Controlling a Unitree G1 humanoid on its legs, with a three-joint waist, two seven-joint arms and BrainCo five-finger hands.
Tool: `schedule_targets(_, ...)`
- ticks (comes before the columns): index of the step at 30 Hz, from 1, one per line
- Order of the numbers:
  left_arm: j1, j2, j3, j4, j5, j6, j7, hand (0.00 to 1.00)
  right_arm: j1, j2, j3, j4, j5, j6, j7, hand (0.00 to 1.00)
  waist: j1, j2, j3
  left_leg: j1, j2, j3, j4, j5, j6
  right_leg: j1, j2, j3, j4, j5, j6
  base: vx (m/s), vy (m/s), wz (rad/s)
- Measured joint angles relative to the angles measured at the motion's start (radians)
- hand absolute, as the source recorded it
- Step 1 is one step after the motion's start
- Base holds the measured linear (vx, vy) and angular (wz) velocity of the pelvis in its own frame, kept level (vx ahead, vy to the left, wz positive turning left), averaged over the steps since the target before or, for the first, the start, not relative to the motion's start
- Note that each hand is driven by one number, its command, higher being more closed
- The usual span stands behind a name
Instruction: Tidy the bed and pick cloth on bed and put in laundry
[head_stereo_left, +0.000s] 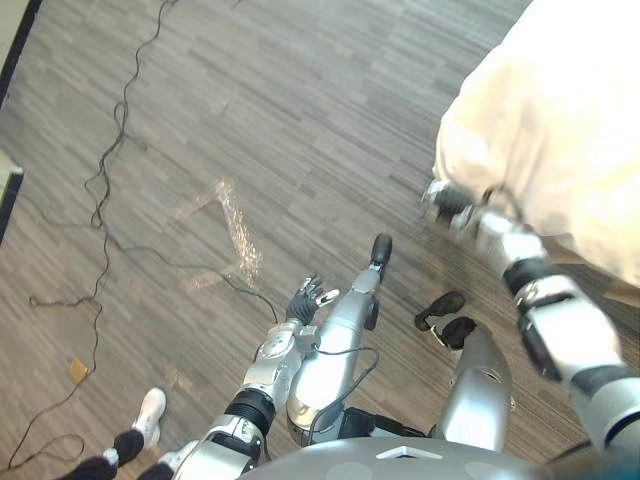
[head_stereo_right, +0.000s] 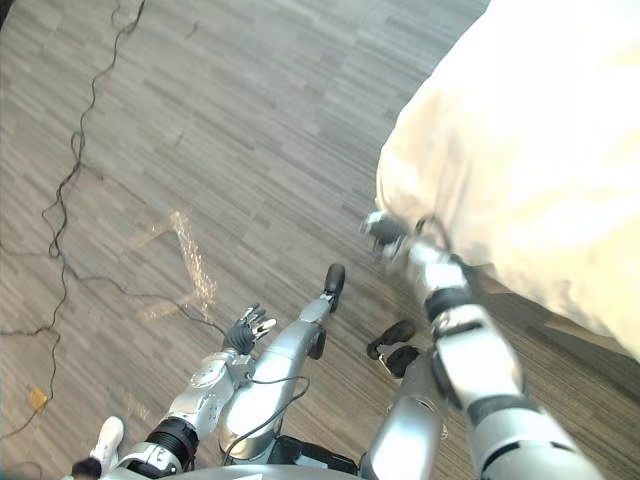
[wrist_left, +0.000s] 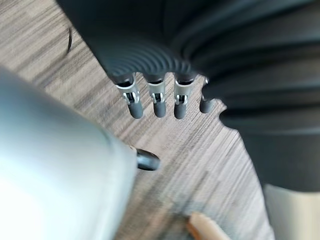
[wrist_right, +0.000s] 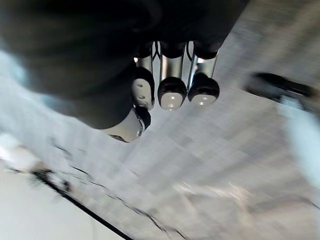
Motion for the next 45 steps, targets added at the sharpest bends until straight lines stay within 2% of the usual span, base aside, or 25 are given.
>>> schedule_targets(1, 0.000, 0.002, 0.012, 0.009, 0.019, 0.006, 0.001, 0.00, 0.021, 0.017, 0.029, -0.011, 0.000, -0.001, 0.007, 1.00, -0.004, -0.005, 0.001, 0.018, 0.003, 0.005, -0.007, -0.002, -0.001, 0.014, 0.005, 0.003, -0.007, 0.000, 0.001, 0.03, -0.042, -0.33)
schedule_targets(4, 0.010, 0.020, 0.049, 0.045, 0.081, 0.021, 0.015, 0.00, 0.117, 0.103, 0.190, -0.144, 0.015, -0.020, 0.018, 1.00, -0.011, -0.051, 0.001, 0.122, 0.022, 0.027, -0.042, -0.010, -0.013, 0.101, 0.035, 0.021, -0.048, 0.001, 0.002, 0.02, -0.066, -0.34)
schedule_targets(7, 0.035, 0.051, 0.069, 0.045, 0.105, 0.013, 0.034, 0.00, 0.160, 0.200, 0.323, -0.277, 0.046, -0.065, 0.017, 1.00, -0.033, -0.119, -0.005, 0.207, 0.042, 0.034, -0.048, -0.028, -0.026, 0.201, 0.069, 0.016, -0.099, 0.004, 0.005, 0.01, -0.077, -0.16)
schedule_targets(9, 0.046, 0.059, 0.084, 0.046, 0.114, 0.011, 0.042, 0.00, 0.179, 0.238, 0.359, -0.356, 0.090, -0.109, 0.015, 1.00, -0.035, -0.143, -0.014, 0.240, 0.053, 0.035, -0.048, -0.037, -0.030, 0.253, 0.090, 0.006, -0.141, 0.016, 0.009, 0.01, -0.038, -0.04)
schedule_targets(12, 0.063, 0.058, 0.097, 0.045, 0.112, -0.007, 0.043, 0.00, 0.183, 0.244, 0.345, -0.469, 0.188, -0.173, 0.017, 1.00, -0.037, -0.145, -0.015, 0.279, 0.060, 0.043, -0.063, -0.040, -0.031, 0.313, 0.112, -0.007, -0.199, 0.040, 0.022, -0.01, 0.031, 0.02)
schedule_targets(14, 0.078, 0.062, 0.106, 0.045, 0.113, -0.010, 0.044, 0.00, 0.181, 0.250, 0.315, -0.527, 0.235, -0.215, 0.018, 1.00, -0.043, -0.156, -0.028, 0.298, 0.060, 0.052, -0.079, -0.040, -0.030, 0.330, 0.116, -0.005, -0.220, 0.051, 0.028, 0.00, 0.053, -0.07)
schedule_targets(17, 0.095, 0.082, 0.105, 0.046, 0.113, -0.008, 0.043, 0.00, 0.161, 0.273, 0.196, -0.592, 0.273, -0.288, -0.029, 1.00, -0.053, -0.181, -0.047, 0.328, 0.056, 0.072, -0.083, -0.047, -0.020, 0.357, 0.115, 0.008, -0.237, 0.060, 0.037, 0.03, 0.045, -0.15)
schedule_targets(18, 0.098, 0.086, 0.105, 0.046, 0.113, -0.007, 0.043, 0.00, 0.128, 0.274, 0.110, -0.597, 0.281, -0.317, -0.064, 1.00, -0.053, -0.183, -0.051, 0.336, 0.056, 0.082, -0.083, -0.048, -0.019, 0.360, 0.115, 0.019, -0.238, 0.063, 0.039, 0.01, 0.025, -0.19)
schedule_targets(21, 0.105, 0.093, 0.105, 0.043, 0.113, -0.002, 0.041, 0.00, 0.033, 0.238, -0.099, -0.608, 0.301, -0.363, -0.141, 1.00, -0.055, -0.173, -0.052, 0.342, 0.052, 0.107, -0.081, -0.049, -0.018, 0.343, 0.104, 0.045, -0.213, 0.061, 0.038, -0.02, 0.023, -0.22)
schedule_targets(25, 0.110, 0.100, 0.103, 0.046, 0.112, -0.002, 0.031, 0.00, -0.047, 0.116, -0.243, -0.588, 0.321, -0.375, -0.176, 1.00, -0.082, -0.148, -0.052, 0.276, 0.034, 0.131, -0.053, -0.046, -0.013, 0.234, 0.057, 0.082, -0.111, 0.033, 0.031, -0.06, 0.018, -0.11)
schedule_targets(26, 0.105, 0.096, 0.100, 0.056, 0.112, -0.005, 0.024, 0.00, -0.082, 0.072, -0.273, -0.544, 0.326, -0.376, -0.181, 1.00, -0.093, -0.125, -0.054, 0.231, 0.030, 0.135, -0.033, -0.044, -0.010, 0.181, 0.045, 0.092, -0.083, 0.030, 0.027, -0.12, 0.013, -0.03)
schedule_targets(27, 0.083, 0.088, 0.083, 0.076, 0.110, -0.012, 0.016, 0.00, -0.116, 0.017, -0.305, -0.494, 0.327, -0.376, -0.184, 1.00, -0.094, -0.090, -0.053, 0.179, 0.030, 0.140, -0.011, -0.041, -0.006, 0.125, 0.038, 0.103, -0.058, 0.031, 0.025, -0.12, 0.013, -0.01)
schedule_targets(28, 0.073, 0.084, 0.072, 0.085, 0.108, -0.012, 0.012, 0.00, -0.130, -0.011, -0.315, -0.467, 0.328, -0.376, -0.186, 1.00, -0.093, -0.072, -0.052, 0.152, 0.030, 0.142, -0.001, -0.041, -0.005, 0.096, 0.035, 0.107, -0.047, 0.031, 0.024, -0.12, 0.014, 0.00)
schedule_targets(30, 0.035, 0.065, 0.044, 0.118, 0.090, -0.018, 0.004, 0.00, -0.167, -0.097, -0.351, -0.402, 0.328, -0.375, -0.202, 1.00, -0.086, -0.019, -0.050, 0.047, 0.038, 0.155, 0.045, -0.039, 0.002, -0.018, 0.030, 0.131, -0.003, 0.035, 0.016, -0.09, -0.001, -0.05)
schedule_targets(33, 0.006, 0.029, 0.046, 0.113, 0.063, -0.018, -0.001, 0.00, -0.177, -0.137, -0.382, -0.427, 0.368, -0.386, -0.212, 1.00, -0.084, 0.020, -0.042, -0.053, 0.056, 0.177, 0.106, -0.048, 0.012, -0.124, 0.034, 0.156, 0.036, 0.038, 0.001, -0.06, -0.046, -0.15)
schedule_targets(38, -0.002, -0.028, 0.047, 0.055, 0.058, -0.026, -0.002, 0.00, -0.211, -0.137, -0.424, -0.497, 0.403, -0.366, -0.227, 1.00, -0.098, 0.046, -0.042, -0.140, 0.089, 0.239, 0.183, -0.084, 0.034, -0.230, 0.046, 0.212, 0.068, 0.037, -0.006, -0.05, -0.038, -0.29)
schedule_targets(41, -0.002, -0.029, 0.049, 0.051, 0.050, -0.027, 0.001, 0.00, -0.167, -0.137, -0.436, -0.549, 0.392, -0.360, -0.227, 1.00, -0.122, 0.045, -0.041, -0.147, 0.102, 0.282, 0.187, -0.091, 0.044, -0.250, 0.046, 0.225, 0.066, 0.044, 0.005, 0.02, -0.004, -0.20)
schedule_targets(45, 0.007, -0.035, 0.099, 0.030, 0.044, -0.029, 0.005, 0.00, 0.043, -0.115, -0.559, -0.702, 0.394, -0.400, -0.223, 1.00, -0.144, 0.025, -0.031, -0.132, 0.146, 0.331, 0.258, -0.147, 0.046, -0.216, 0.079, 0.255, 0.030, 0.065, 0.014, 0.07, 0.011, -0.30)
